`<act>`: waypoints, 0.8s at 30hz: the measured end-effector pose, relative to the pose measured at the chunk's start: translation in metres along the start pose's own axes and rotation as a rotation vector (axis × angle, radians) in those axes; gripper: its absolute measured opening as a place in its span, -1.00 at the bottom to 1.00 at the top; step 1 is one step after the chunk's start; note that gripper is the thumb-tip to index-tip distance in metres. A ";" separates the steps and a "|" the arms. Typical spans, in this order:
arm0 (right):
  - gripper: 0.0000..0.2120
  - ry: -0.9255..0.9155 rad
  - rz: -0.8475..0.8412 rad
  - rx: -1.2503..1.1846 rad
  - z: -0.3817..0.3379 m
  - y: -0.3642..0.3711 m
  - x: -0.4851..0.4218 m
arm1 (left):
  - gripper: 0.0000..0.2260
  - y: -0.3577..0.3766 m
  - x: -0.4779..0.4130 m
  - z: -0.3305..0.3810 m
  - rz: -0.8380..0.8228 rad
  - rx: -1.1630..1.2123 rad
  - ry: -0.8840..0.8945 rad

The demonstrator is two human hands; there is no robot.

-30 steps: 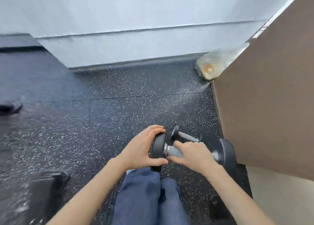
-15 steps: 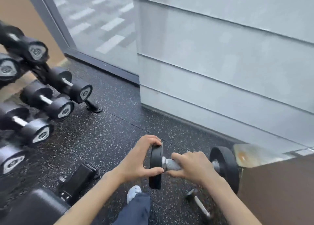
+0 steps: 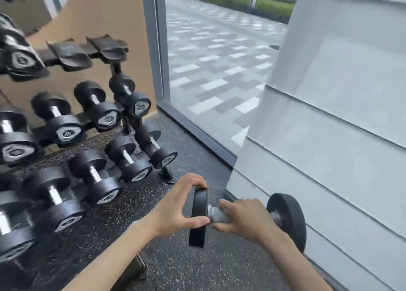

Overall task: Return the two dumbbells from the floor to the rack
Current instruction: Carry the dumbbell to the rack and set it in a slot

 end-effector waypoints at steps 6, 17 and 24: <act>-0.52 -0.171 -0.033 0.038 -0.005 -0.004 -0.083 | -0.49 -0.036 -0.019 -0.053 0.093 -0.072 -0.101; -0.48 -0.384 -0.032 0.064 0.047 -0.061 -0.244 | -0.34 -0.095 -0.114 -0.130 0.243 -0.314 -0.349; -0.50 -0.460 0.017 0.034 0.061 -0.097 -0.325 | -0.19 -0.097 -0.146 -0.173 0.202 -0.388 -0.524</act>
Point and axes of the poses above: each hand's wrist, its own x-axis away from the middle knuckle, its own y-axis out of the palm, z = x × y, the point moved 9 cm from there along -x, towards the middle knuckle, and after that the axes turned 8 degrees about -x, right-handed, at the moved point
